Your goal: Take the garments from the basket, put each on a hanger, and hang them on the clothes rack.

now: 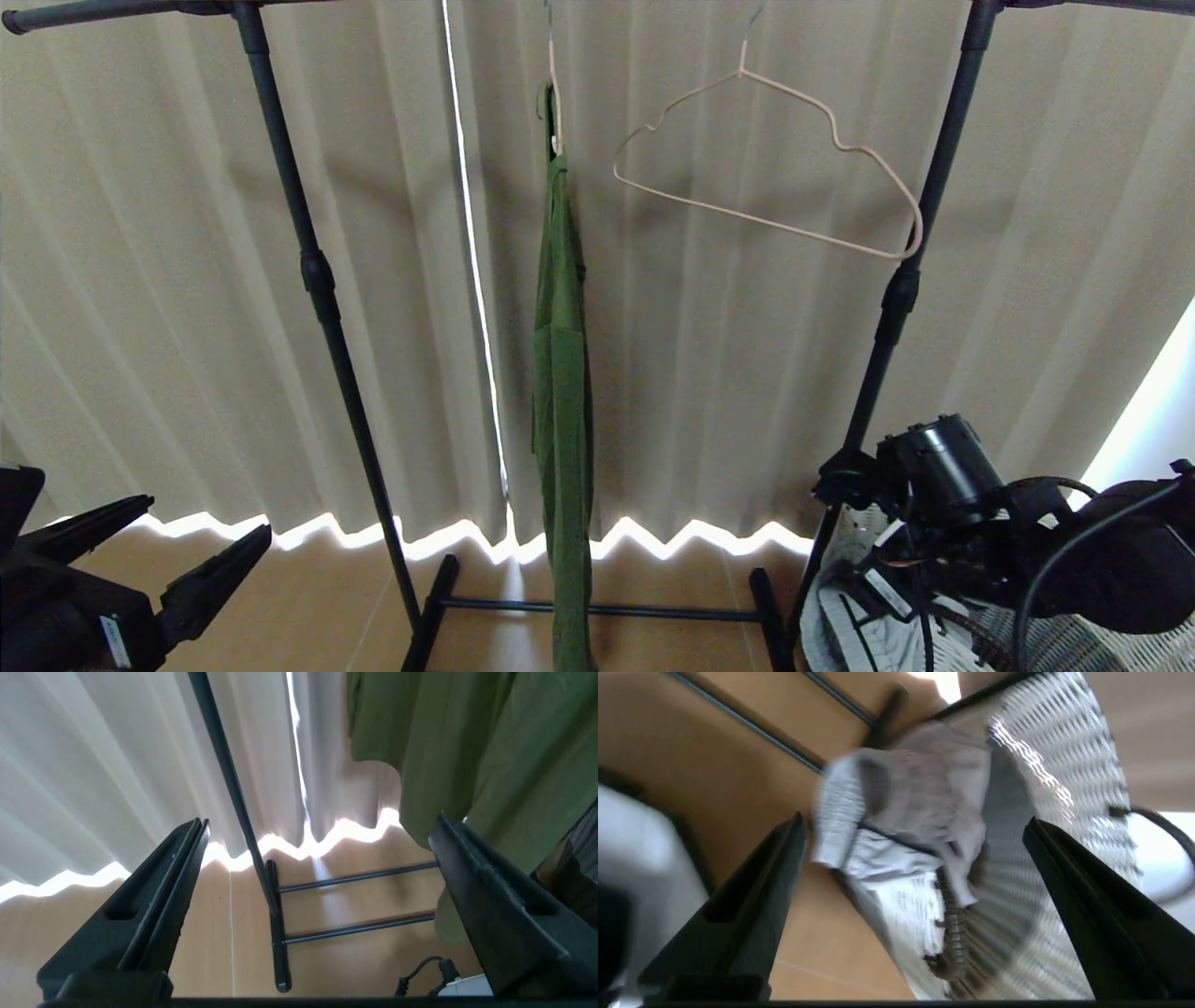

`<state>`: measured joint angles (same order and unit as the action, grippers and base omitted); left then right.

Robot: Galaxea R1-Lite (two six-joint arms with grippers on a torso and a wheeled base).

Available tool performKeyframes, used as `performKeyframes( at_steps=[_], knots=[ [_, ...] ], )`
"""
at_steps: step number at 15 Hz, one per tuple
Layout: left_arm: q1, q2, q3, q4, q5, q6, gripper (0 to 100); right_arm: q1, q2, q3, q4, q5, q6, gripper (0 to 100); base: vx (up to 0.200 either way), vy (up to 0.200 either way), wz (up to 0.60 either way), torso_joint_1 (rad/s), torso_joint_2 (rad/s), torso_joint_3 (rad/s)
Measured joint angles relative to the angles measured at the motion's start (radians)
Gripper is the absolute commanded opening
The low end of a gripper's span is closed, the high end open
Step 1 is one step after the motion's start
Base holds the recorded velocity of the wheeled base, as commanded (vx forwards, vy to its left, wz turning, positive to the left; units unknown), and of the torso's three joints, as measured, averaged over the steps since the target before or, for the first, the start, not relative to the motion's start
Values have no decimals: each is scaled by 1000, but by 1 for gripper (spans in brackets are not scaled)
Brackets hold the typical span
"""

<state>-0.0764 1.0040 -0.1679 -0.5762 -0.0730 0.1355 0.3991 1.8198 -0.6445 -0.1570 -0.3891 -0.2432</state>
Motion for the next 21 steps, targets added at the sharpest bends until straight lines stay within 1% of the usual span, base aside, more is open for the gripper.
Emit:
performKeyframes(
  at_steps=[4, 7, 13, 14, 21],
  knots=[
    [0, 1, 0, 0, -1, 0, 100, -1, 78, -46, 8, -27, 0, 100, 0, 0, 0, 0, 0, 0],
    [0, 2, 1, 0, -1, 0, 100, -21, 119, -68, 4, -63, 0, 100, 0, 0, 0, 0, 0, 0],
    [0, 2, 2, 0, -1, 0, 100, -66, 167, -91, -1, -83, 1, 100, 0, 0, 0, 0, 0, 0],
    [0, 2, 2, 0, -1, 0, 100, -69, 170, -91, -3, -83, 1, 0, 0, 0, 0, 0, 0, 0],
    [1, -2, -1, -2, 0, -1, 100, -74, 143, -88, 3, -85, 1, 0, 0, 0, 0, 0, 0, 0]
  ],
)
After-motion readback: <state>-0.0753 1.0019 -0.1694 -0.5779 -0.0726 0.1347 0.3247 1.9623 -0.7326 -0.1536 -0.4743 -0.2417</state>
